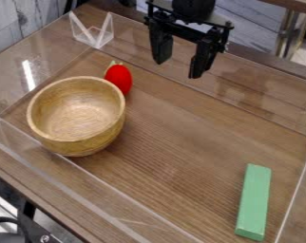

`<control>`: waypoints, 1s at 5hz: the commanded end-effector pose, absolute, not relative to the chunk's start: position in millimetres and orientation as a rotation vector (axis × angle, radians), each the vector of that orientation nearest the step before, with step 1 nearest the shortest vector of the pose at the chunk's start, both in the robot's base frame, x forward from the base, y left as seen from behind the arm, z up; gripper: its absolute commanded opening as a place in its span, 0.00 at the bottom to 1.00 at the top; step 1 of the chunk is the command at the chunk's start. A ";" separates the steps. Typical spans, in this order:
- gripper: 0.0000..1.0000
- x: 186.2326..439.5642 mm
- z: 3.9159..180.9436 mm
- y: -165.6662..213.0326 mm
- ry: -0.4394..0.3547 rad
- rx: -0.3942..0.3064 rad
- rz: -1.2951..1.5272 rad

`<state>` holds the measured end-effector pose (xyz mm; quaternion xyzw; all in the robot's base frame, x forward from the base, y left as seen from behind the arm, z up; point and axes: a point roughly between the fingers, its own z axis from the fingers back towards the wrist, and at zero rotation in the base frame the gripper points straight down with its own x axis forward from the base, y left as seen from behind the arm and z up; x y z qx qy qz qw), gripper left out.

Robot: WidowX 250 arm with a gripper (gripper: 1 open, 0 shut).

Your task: Move the red fruit to the right

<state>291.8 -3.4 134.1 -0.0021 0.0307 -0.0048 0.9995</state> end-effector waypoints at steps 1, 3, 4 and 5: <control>1.00 287.0 123.2 2.2 0.086 -0.007 -0.014; 1.00 307.6 127.8 69.7 0.013 -0.024 -0.030; 1.00 313.8 126.8 90.1 -0.012 -0.020 0.059; 1.00 320.1 119.9 97.4 -0.020 -0.028 0.145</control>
